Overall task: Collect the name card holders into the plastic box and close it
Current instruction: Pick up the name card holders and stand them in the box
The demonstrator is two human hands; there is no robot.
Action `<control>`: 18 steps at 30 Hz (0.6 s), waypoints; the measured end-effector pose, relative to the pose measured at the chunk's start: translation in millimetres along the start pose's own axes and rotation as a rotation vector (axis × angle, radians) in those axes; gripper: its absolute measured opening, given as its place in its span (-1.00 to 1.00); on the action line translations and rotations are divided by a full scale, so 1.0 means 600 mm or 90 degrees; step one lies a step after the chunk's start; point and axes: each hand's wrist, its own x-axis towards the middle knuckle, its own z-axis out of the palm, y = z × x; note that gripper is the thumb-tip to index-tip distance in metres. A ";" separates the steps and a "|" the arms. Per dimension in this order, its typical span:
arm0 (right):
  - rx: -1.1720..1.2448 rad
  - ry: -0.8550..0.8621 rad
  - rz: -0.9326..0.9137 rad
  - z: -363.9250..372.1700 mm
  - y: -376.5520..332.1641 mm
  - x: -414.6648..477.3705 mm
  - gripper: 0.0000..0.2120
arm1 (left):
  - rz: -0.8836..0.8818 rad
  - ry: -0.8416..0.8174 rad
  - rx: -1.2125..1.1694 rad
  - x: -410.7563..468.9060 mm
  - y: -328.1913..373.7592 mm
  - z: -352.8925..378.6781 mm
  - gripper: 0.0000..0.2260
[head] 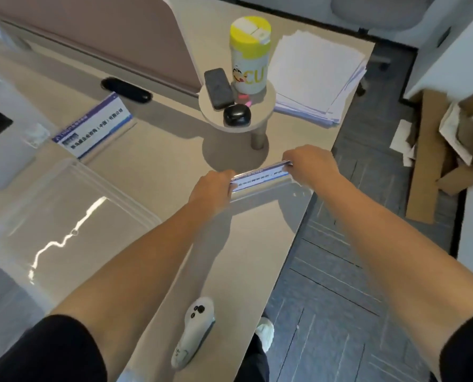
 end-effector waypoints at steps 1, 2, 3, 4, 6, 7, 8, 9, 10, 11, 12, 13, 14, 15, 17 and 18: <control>0.003 0.018 -0.015 -0.012 -0.008 -0.003 -0.78 | 0.000 0.010 -0.003 -0.009 -0.009 -0.011 -0.81; 0.006 0.034 -0.028 -0.026 -0.017 -0.007 -0.77 | 0.001 0.018 -0.008 -0.020 -0.019 -0.023 -0.81; 0.008 0.046 -0.042 -0.041 -0.031 -0.011 -0.76 | -0.002 0.026 -0.013 -0.034 -0.033 -0.036 -0.81; 0.009 0.052 -0.057 -0.061 -0.047 -0.016 -0.76 | -0.006 0.034 -0.022 -0.049 -0.048 -0.051 -0.82; 0.004 0.059 -0.088 -0.101 -0.086 -0.025 -0.75 | -0.015 0.045 -0.048 -0.080 -0.081 -0.082 -0.83; -0.006 0.064 -0.103 -0.120 -0.111 -0.028 -0.75 | -0.021 0.052 -0.064 -0.099 -0.100 -0.098 -0.84; -0.017 0.069 -0.117 -0.140 -0.142 -0.032 -0.76 | -0.028 0.060 -0.079 -0.120 -0.122 -0.115 -0.84; -0.028 0.075 -0.128 -0.159 -0.176 -0.037 -0.77 | -0.033 0.068 -0.090 -0.141 -0.145 -0.133 -0.85; -0.032 0.080 -0.136 -0.176 -0.207 -0.043 -0.78 | -0.034 0.075 -0.097 -0.161 -0.167 -0.148 -0.85; -0.034 0.086 -0.145 -0.191 -0.245 -0.050 -0.80 | -0.035 0.084 -0.102 -0.187 -0.194 -0.167 -0.86; -0.036 0.093 -0.155 -0.203 -0.285 -0.060 -0.81 | -0.035 0.089 -0.105 -0.213 -0.222 -0.186 -0.86; -0.038 0.103 -0.161 -0.214 -0.325 -0.071 -0.83 | -0.031 0.092 -0.104 -0.241 -0.252 -0.205 -0.87; -0.037 0.114 -0.163 -0.225 -0.363 -0.082 -0.83 | -0.025 0.095 -0.101 -0.268 -0.283 -0.224 -0.86; -0.034 0.120 -0.158 -0.234 -0.395 -0.091 -0.84 | -0.017 0.097 -0.099 -0.289 -0.311 -0.239 -0.86; -0.036 0.134 -0.160 -0.251 -0.472 -0.105 -0.83 | -0.002 0.112 -0.094 -0.335 -0.380 -0.272 -0.87; -0.036 0.138 -0.165 -0.260 -0.513 -0.111 -0.82 | 0.002 0.124 -0.096 -0.357 -0.415 -0.285 -0.85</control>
